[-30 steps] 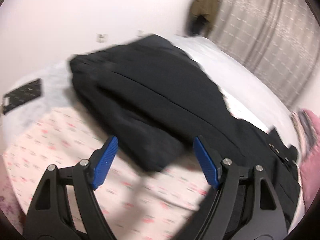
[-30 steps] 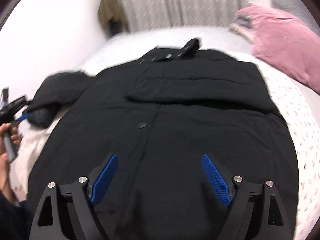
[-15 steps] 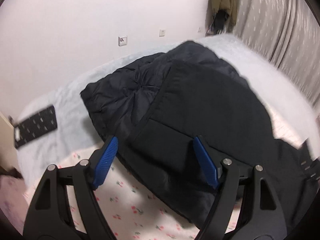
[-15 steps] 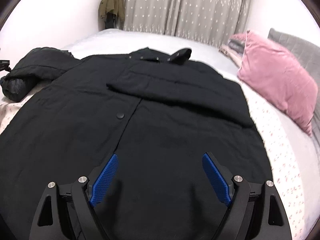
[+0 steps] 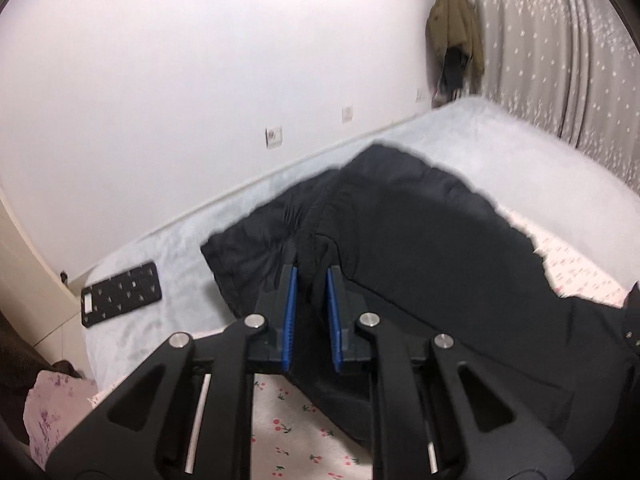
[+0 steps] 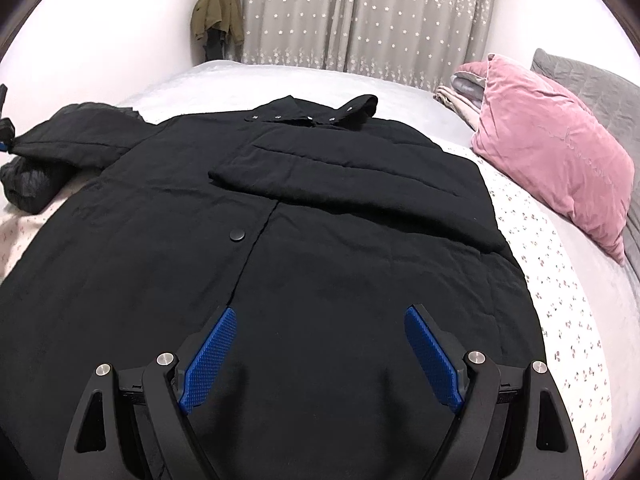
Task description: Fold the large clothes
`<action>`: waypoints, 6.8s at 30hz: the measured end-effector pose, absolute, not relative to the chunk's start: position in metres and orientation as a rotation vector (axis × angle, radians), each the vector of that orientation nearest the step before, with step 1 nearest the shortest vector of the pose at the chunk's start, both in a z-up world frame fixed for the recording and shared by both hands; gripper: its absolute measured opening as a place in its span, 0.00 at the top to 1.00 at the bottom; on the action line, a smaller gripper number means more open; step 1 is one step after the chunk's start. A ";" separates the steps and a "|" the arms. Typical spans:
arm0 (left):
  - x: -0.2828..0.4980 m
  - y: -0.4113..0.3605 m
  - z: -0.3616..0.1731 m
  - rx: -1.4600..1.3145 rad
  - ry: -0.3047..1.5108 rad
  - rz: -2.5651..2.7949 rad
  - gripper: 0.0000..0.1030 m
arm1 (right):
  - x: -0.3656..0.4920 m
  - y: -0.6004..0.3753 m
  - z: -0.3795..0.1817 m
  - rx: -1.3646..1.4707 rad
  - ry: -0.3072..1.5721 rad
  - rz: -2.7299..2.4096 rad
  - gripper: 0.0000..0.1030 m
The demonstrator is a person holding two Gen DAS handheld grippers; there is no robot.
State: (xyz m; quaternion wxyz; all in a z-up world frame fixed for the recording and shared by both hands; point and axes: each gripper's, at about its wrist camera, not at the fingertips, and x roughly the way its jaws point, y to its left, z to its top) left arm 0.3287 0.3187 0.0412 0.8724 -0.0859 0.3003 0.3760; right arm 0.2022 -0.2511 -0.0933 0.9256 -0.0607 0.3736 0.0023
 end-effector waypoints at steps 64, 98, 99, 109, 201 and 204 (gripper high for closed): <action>0.390 -0.007 0.052 -0.261 0.582 -0.276 0.84 | 0.216 -0.400 -0.092 0.462 0.920 -0.040 0.15; 0.446 0.021 -0.127 -0.181 0.981 -0.100 0.46 | 0.219 -0.404 -0.091 0.406 0.898 -0.091 0.15; 0.446 0.018 -0.130 -0.155 0.966 -0.111 0.46 | 0.218 -0.400 -0.088 0.383 0.885 -0.092 0.15; 0.390 0.053 -0.082 -0.175 0.967 -0.082 0.46 | 0.213 -0.379 -0.073 0.213 0.809 -0.152 0.15; -0.033 0.229 0.002 -0.525 0.711 -0.277 0.95 | -0.104 -0.455 0.023 0.689 0.394 0.137 0.91; -0.015 0.230 -0.016 -0.574 0.746 -0.267 0.95 | -0.074 -0.459 -0.003 0.735 0.457 0.145 0.91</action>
